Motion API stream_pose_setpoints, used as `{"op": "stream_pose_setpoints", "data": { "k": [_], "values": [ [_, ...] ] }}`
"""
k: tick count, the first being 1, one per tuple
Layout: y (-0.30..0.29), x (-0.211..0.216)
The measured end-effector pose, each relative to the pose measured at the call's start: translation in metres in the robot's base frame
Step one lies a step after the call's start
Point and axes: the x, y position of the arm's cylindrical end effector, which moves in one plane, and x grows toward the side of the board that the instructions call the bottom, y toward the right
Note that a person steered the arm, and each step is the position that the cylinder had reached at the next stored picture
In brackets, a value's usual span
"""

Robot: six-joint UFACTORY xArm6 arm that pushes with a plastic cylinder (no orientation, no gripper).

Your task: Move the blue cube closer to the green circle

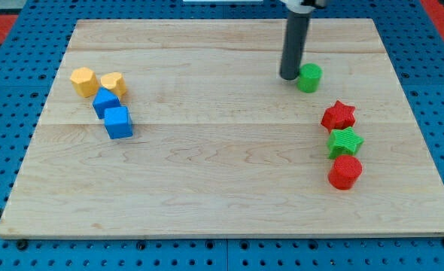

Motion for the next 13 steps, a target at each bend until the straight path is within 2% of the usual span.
{"op": "stream_pose_setpoints", "data": {
  "k": [1,2,3,4,5,6,7,8,9,10,11,12,13],
  "values": [
    [0.017,-0.025],
    [0.036,0.016],
    [0.037,0.017],
    [0.02,-0.009],
    [-0.042,0.013],
    [-0.108,0.072],
    [-0.179,0.159],
    [-0.307,0.16],
    [-0.37,0.125],
    [-0.331,0.103],
    [-0.214,0.099],
    [-0.214,0.11],
    [-0.281,0.153]
  ]
}}
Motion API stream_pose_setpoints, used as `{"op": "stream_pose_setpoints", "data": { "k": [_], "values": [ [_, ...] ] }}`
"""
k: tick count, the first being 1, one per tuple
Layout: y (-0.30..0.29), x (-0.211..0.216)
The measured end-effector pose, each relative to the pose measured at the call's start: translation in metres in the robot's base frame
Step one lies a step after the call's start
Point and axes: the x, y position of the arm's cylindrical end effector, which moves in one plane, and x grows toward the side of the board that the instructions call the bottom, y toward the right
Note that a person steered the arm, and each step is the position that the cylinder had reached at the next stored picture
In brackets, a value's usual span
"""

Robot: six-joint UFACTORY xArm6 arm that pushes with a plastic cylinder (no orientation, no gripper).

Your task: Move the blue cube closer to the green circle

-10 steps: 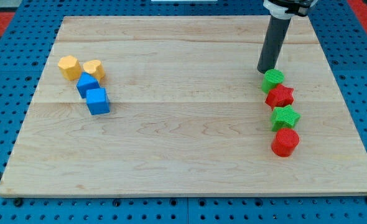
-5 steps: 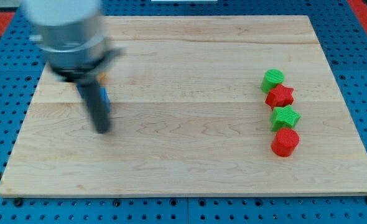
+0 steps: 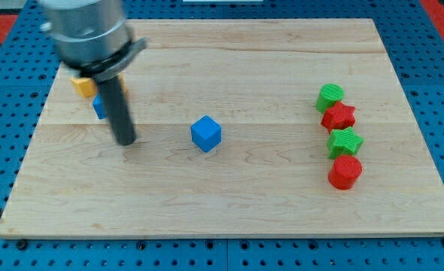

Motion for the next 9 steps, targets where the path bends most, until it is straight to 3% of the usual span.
{"op": "stream_pose_setpoints", "data": {
  "k": [1,2,3,5,6,8,9],
  "values": [
    [0.076,0.006],
    [0.159,-0.046],
    [0.205,-0.104],
    [0.208,-0.123],
    [0.178,-0.066],
    [0.222,-0.113],
    [0.222,-0.114]
  ]
}}
